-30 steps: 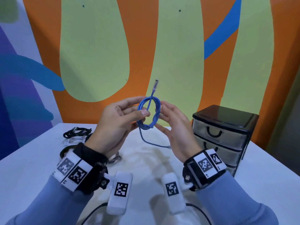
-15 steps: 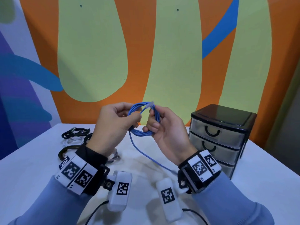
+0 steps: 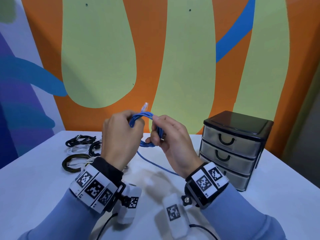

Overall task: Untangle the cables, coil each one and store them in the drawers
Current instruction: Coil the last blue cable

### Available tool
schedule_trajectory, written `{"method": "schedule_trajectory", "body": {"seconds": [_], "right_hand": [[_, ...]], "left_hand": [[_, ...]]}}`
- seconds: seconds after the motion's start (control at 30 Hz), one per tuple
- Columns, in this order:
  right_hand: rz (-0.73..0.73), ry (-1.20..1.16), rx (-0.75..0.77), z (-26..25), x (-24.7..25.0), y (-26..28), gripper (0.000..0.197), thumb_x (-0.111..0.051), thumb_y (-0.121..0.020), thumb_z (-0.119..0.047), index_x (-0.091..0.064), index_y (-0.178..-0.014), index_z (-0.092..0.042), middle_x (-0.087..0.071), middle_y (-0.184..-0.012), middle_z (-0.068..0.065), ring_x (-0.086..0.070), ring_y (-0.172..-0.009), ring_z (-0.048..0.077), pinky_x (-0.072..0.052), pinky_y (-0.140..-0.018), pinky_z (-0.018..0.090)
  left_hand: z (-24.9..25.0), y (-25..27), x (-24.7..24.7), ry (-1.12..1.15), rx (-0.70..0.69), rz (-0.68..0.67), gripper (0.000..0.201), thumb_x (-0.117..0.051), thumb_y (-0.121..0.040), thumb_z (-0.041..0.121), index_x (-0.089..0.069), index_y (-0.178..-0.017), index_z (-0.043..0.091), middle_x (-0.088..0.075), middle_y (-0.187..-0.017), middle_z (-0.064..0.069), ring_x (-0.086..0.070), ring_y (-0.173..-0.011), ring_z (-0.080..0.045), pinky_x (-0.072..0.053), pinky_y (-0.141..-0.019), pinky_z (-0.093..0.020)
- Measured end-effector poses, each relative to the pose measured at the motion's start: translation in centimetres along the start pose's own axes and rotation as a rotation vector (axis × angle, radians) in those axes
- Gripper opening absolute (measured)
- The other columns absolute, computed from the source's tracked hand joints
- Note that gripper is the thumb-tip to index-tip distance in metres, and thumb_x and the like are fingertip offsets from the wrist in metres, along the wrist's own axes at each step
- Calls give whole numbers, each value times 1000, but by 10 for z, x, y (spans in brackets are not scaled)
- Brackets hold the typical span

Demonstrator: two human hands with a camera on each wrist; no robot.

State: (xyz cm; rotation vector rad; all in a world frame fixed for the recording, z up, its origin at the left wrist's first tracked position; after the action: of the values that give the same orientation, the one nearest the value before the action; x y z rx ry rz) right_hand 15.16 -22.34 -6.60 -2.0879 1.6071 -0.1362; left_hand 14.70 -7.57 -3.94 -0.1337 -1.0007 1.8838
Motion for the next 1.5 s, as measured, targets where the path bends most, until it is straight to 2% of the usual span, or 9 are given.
{"method": "schedule_trajectory", "body": {"seconds": [0.2, 0.37, 0.5, 0.67, 0.77, 0.9, 1.07, 1.27, 1.5], "right_hand": [[64, -164, -143, 11, 18, -7, 28, -49, -110, -25, -61, -115, 0, -65, -83, 18, -64, -77, 29, -58, -95, 53], [98, 121, 47, -13, 31, -10, 45, -62, -92, -19, -63, -132, -40, -63, -136, 10, -65, -120, 15, -56, -98, 39], [37, 483, 245, -30, 27, -7, 52, -72, -95, -7, -61, -141, -27, -68, -121, 3, -64, -115, 11, -55, -94, 26], [-54, 592, 130, -18, 22, -7, 20, -68, -101, -28, -80, -115, -20, -73, -84, -12, -68, -73, 15, -54, -79, 26], [-33, 490, 94, -17, 29, -10, 18, -70, -100, -27, -83, -109, -17, -66, -71, -3, -63, -68, 15, -56, -82, 42], [87, 184, 68, -16, 45, -14, 21, -68, -100, -14, -78, -105, 3, -55, -70, 4, -55, -65, 16, -59, -85, 39], [61, 0, -66, -4, 48, -13, 14, -69, -99, -13, -78, -100, -3, -59, -79, 7, -59, -71, 21, -55, -86, 39], [-70, 136, -187, 2, 41, -9, 30, -68, -99, -24, -75, -123, -8, -68, -86, 9, -63, -76, 20, -52, -83, 32], [-144, -6, -215, 10, 31, -12, 32, -49, -108, -7, -62, -134, 7, -54, -82, 5, -42, -63, 13, -40, -61, 23]], "left_hand": [[12, 1, -2, 462, -55, -70, 21, -81, -94, 13, -75, -113, 20, -80, -97, 5, -75, -91, -15, -58, -81, -27], [13, -3, -4, 428, -99, -193, 10, -82, -92, 13, -81, -102, 17, -80, -91, 5, -70, -81, -7, -53, -73, -19], [16, 1, -13, 432, -91, -359, 14, -83, -89, 14, -82, -103, 13, -82, -93, 2, -74, -82, -8, -55, -76, -19], [2, -7, -7, 541, 34, -351, 36, -88, -81, 14, -76, -115, 14, -82, -97, -7, -80, -92, -21, -61, -85, -25], [0, -8, -7, 590, 59, -426, 50, -91, -77, 2, -74, -123, 15, -81, -108, -11, -79, -101, -26, -61, -93, -31], [-12, -13, -10, 686, 147, -443, 59, -86, -73, -2, -72, -128, 15, -78, -118, -16, -76, -111, -35, -58, -102, -42], [-27, -12, -14, 659, 241, -369, 22, -71, -98, 11, -76, -119, 9, -81, -104, -16, -77, -103, -32, -61, -96, -42], [-14, -7, -19, 420, 39, -416, 20, -69, -102, 13, -81, -117, 17, -83, -94, -6, -72, -83, -13, -54, -79, -33], [-6, -7, -18, 389, -40, -418, 17, -77, -96, 14, -83, -112, 15, -82, -98, -3, -75, -95, -29, -60, -90, -40]]}}
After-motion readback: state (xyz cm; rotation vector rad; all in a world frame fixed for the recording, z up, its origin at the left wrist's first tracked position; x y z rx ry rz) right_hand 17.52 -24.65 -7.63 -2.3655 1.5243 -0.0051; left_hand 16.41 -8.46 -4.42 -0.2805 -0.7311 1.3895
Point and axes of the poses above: each hand's wrist, its own y-axis away from the middle knuckle, its own x-axis out of the back of the hand, z = x × y, the point moved 8 cm from there along -y, towards the middle knuckle
